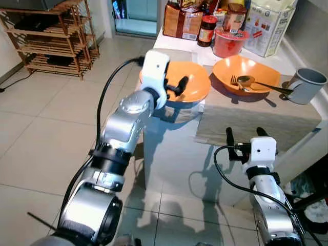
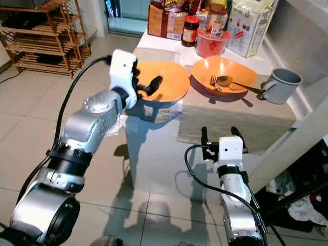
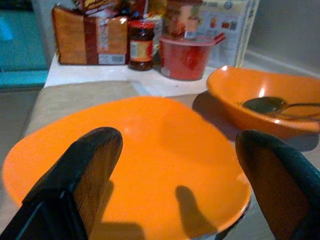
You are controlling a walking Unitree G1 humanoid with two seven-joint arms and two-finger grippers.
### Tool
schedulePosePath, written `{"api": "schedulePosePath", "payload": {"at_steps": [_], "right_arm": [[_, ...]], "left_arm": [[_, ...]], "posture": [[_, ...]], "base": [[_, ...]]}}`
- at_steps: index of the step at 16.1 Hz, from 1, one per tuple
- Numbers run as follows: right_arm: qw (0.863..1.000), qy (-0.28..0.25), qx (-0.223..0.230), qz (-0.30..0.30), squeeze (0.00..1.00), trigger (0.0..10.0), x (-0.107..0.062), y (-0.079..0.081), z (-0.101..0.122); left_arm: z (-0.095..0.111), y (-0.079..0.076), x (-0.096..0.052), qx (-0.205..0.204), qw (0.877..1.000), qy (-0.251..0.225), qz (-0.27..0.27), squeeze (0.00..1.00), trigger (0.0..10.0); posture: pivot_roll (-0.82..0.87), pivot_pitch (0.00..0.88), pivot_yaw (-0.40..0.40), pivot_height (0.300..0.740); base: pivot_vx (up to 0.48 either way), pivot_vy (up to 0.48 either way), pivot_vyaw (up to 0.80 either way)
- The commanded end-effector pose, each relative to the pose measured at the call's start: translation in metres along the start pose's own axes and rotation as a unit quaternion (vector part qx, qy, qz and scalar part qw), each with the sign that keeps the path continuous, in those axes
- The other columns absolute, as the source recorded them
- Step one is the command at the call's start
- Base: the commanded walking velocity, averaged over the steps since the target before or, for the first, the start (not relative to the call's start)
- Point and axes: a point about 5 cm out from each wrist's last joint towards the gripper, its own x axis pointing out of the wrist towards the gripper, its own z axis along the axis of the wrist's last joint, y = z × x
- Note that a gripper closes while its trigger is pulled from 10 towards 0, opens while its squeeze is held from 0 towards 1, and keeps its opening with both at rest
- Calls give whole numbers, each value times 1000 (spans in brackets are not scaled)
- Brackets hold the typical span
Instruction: Setting the table
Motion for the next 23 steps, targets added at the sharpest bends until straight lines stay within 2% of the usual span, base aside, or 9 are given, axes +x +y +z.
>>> {"api": "schedulePosePath", "payload": {"at_steps": [1, 4, 5, 10, 13, 15, 18, 19, 23], "right_arm": [[1000, -8, 0, -4, 0, 10000, 1, -2, 5], [1000, -2, 2, -13, 0, 10000, -3, -6, 3], [1000, 5, 5, -13, 0, 10000, -5, -5, 0], [1000, 7, 0, -20, 0, 10000, -12, -8, 0], [1000, 15, -4, -19, 0, 10000, -17, -9, -1], [1000, 15, -3, -22, 0, 10000, -19, -10, -1], [999, 20, 1, -27, 0, 10000, -22, -9, -2], [999, 22, 1, -27, 0, 10000, -23, -8, -2], [999, 29, -3, -24, 0, 10000, -25, -10, -3]], "left_arm": [[1, 4, 13, 29, 999, 30, -13, 0, 10000], [2, 13, 23, 56, 997, 50, 3, 0, 10000], [2, 13, 28, 83, 995, 61, 5, 0, 10000], [-1, 6, 39, 93, 992, 83, -8, 0, 10000], [-12, 3, 39, 72, 992, 103, -16, 0, 10000], [-25, -3, 38, 56, 989, 135, -28, 0, 10000], [-29, -7, 39, 46, 988, 147, -32, 0, 10000], [-31, -8, 39, 31, 987, 153, -34, 0, 10000], [-27, -5, 39, 22, 987, 154, -39, 0, 10000]], "posture": [[3, 0, -24, 718], [-16, 0, -12, 718], [-25, 0, -8, 718], [-70, 0, 13, 718], [-87, 0, 20, 718], [-97, 0, 38, 718], [-105, 0, 47, 718], [-109, 0, 46, 718], [-98, 0, 37, 718]], "base": [[0, 0, 0], [0, 0, 0], [0, 0, 0], [0, 0, 0], [0, 0, 0], [0, 0, 0], [0, 0, 0], [0, 0, 0], [0, 0, 0]]}}
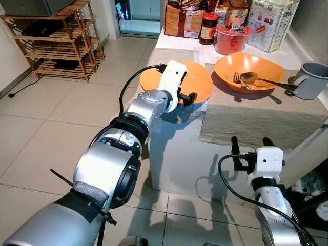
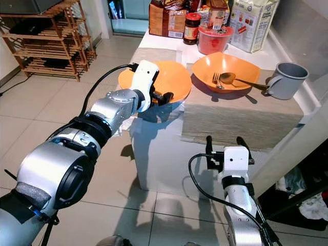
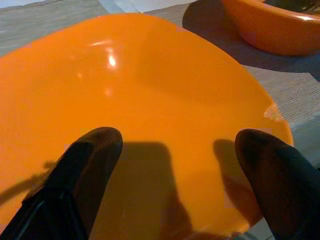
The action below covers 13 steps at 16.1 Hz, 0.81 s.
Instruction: Setting the table
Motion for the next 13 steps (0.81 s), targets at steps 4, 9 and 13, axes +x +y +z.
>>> {"api": "schedulePosePath", "payload": {"at_steps": [4, 9, 13], "right_arm": [[1000, 7, -1, -1, 0, 10000, 0, -1, -1], [1000, 13, 3, -1, 0, 10000, 1, 1, -2], [1000, 16, 4, 3, 0, 10000, 3, 2, -4]], "left_arm": [[15, 9, -4, 7, 1000, -10, -3, 0, 10000], [16, 10, -6, -11, 1000, -6, -17, 0, 10000], [-1, 8, -6, -29, 998, 33, -37, 0, 10000]], "posture": [[-95, 0, 34, 718], [-72, 0, 27, 718], [-57, 0, 22, 718]], "base": [[0, 0, 0], [0, 0, 0], [0, 0, 0]]}}
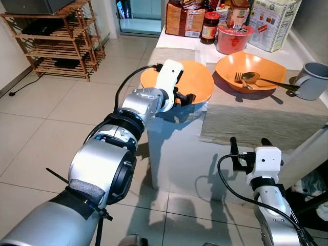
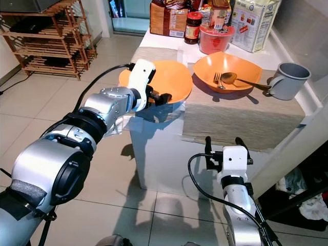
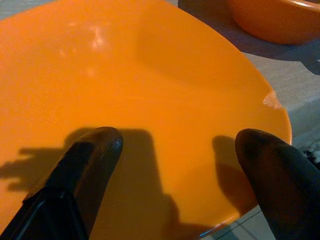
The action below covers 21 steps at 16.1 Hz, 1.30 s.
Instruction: Setting the table
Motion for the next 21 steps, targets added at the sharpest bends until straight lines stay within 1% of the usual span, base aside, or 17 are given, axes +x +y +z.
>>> {"api": "schedulePosePath", "payload": {"at_steps": [1, 3, 8, 10, 12, 13, 14, 15, 17, 18, 19, 20, 21], "right_arm": [[1000, 9, 4, 0, 0, 10000, 2, 1, -2], [1000, 11, 6, 1, 0, 10000, 3, 2, -3], [1000, 16, 9, 5, 0, 10000, 4, 3, -4], [1000, 16, 9, 7, 0, 10000, 5, 4, -5], [1000, 18, 9, 9, 0, 10000, 5, 5, -5], [1000, 19, 10, 9, 0, 10000, 5, 5, -5], [1000, 21, 11, 8, 0, 10000, 5, 5, -6], [1000, 23, 11, 8, 0, 10000, 4, 5, -7], [1000, 24, 12, 8, 0, 10000, 4, 5, -8], [1000, 25, 13, 9, 0, 10000, 3, 6, -8], [1000, 25, 13, 10, 0, 10000, 3, 6, -8], [1000, 26, 12, 12, 0, 10000, 2, 6, -8], [999, 27, 12, 13, 0, 10000, 2, 6, -8]], "left_arm": [[-5, 1, -1, -4, 1000, 15, -3, 0, 10000], [-9, 1, -1, -7, 999, 29, -11, 0, 10000], [-8, 5, -6, -9, 999, 34, -19, 0, 10000], [-9, 7, -7, -9, 999, 33, -13, 0, 10000], [-3, 10, -9, -7, 1000, 26, -10, 0, 10000], [0, 10, -10, 1, 1000, 21, -9, 0, 10000], [4, 10, -12, 8, 1000, 13, -8, 0, 10000], [12, 12, -14, 22, 1000, -13, 5, 0, 10000], [31, 13, -20, 25, 996, -84, 19, 0, 10000], [47, 13, -28, 20, 990, -138, 22, 0, 10000], [51, 14, -33, 10, 988, -152, 24, 0, 10000], [51, 20, -45, -19, 986, -161, 34, 0, 10000], [44, 26, -53, -37, 987, -152, 49, 0, 10000]], "posture": [[-53, 0, 23, 718], [-51, 0, 23, 718], [-30, 0, 8, 718], [-30, 0, 8, 718], [-30, 0, 8, 718], [-26, 0, 6, 718], [-25, 0, 6, 718], [-25, 0, 6, 718], [-18, 0, 3, 718], [-15, 0, 0, 718], [-16, 0, -1, 718], [-14, 0, -5, 718], [-14, 0, -5, 718]], "base": [[0, 0, 0], [0, 0, 0], [0, 0, 0], [0, 0, 0], [0, 0, 0], [0, 0, 0], [0, 0, 0], [0, 0, 0], [0, 0, 0], [0, 0, 0], [0, 0, 0], [0, 0, 0], [0, 0, 0]]}}
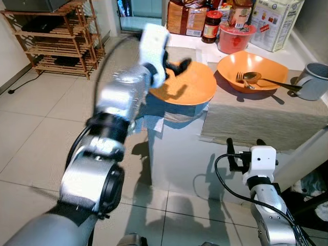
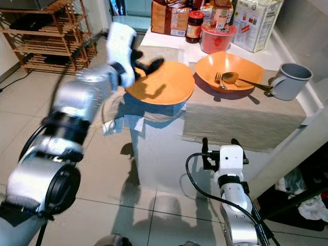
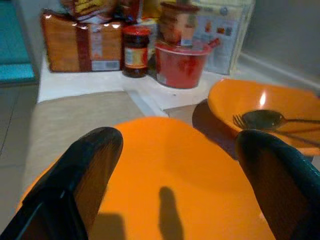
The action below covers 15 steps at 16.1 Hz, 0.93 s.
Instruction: Setting the table
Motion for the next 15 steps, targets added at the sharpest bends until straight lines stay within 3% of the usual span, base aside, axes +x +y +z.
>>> {"api": "schedulePosePath", "payload": {"at_steps": [1, 2, 4, 6, 8, 9, 15], "right_arm": [[1000, 9, 2, 5, 0, 10000, -3, -1, -3], [1000, 11, 1, 7, 0, 10000, -3, -1, -4], [1000, 16, 1, 16, 0, 10000, -3, 0, -6], [1000, 17, 4, 25, 0, 10000, 0, 4, -5], [999, 16, 6, 40, 0, 10000, 4, 11, -4], [999, 15, 6, 44, 0, 10000, 5, 12, -4], [999, 14, 2, 47, 0, 10000, 7, 10, -3]], "left_arm": [[-13, 18, -20, -33, 998, 36, 44, 0, 10000], [-17, 22, -27, -40, 997, 45, 57, 0, 10000], [-34, 32, -54, -98, 988, 77, 96, 0, 10000], [-35, 23, -65, -157, 982, 62, 88, 0, 10000], [-35, -6, -65, -183, 982, 30, 23, 0, 10000], [-42, -17, -67, -196, 980, 39, 6, 0, 10000], [-73, -27, -68, -283, 953, 97, 39, 0, 10000]], "posture": [[0, 0, -18, 718], [8, 0, -23, 718], [46, 0, -44, 718], [62, 0, -53, 718], [79, 0, -66, 718], [79, 0, -69, 718], [58, 0, -72, 718]], "base": [[0, 0, 0], [0, 0, 0], [0, 0, 0], [0, 0, 0], [0, 0, 0], [0, 0, 0], [0, 0, 0]]}}
